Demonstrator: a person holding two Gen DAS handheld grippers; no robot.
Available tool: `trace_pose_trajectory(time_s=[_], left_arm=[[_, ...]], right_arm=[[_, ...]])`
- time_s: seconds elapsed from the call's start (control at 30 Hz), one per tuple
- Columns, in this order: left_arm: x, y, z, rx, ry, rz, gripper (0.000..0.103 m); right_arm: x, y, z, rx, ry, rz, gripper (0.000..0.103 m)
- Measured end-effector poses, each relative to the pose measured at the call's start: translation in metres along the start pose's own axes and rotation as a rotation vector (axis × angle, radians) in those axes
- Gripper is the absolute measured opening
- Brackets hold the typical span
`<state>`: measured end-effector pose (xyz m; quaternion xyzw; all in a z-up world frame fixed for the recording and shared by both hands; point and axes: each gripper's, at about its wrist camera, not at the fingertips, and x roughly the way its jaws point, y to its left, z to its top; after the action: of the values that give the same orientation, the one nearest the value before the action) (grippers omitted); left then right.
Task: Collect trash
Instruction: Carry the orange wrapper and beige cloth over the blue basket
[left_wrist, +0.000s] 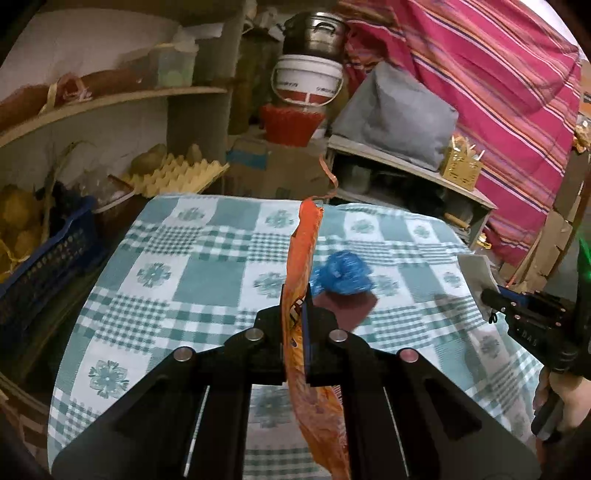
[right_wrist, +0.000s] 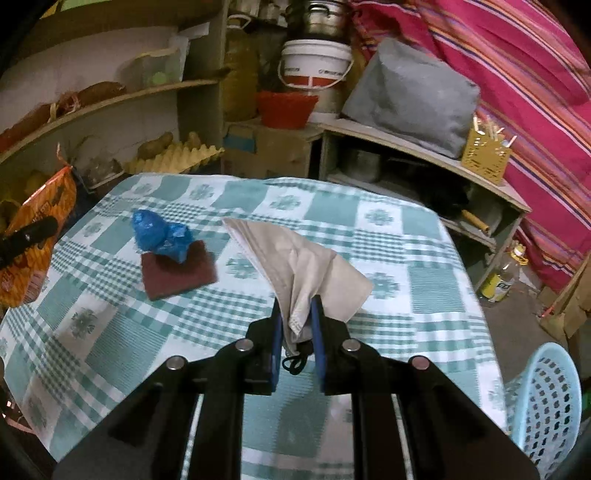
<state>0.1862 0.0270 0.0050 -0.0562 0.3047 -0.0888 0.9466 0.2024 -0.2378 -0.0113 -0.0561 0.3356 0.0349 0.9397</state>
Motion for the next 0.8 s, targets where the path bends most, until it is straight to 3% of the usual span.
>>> trace_pose_trajectory(time_s=[0.43,0.8], left_arm=[[0.005,-0.077,0.003,0.068,-0.004,-0.067,0.004],[0.019,-0.170,-0.005,0.146,0.014,-0.170,0.004]], right_arm=[[-0.044,-0.084,-0.016,0.094,-0.051,-0.087,0.015],[-0.085,-0.165,-0.047,0.202,-0.079,-0.173,0.015]])
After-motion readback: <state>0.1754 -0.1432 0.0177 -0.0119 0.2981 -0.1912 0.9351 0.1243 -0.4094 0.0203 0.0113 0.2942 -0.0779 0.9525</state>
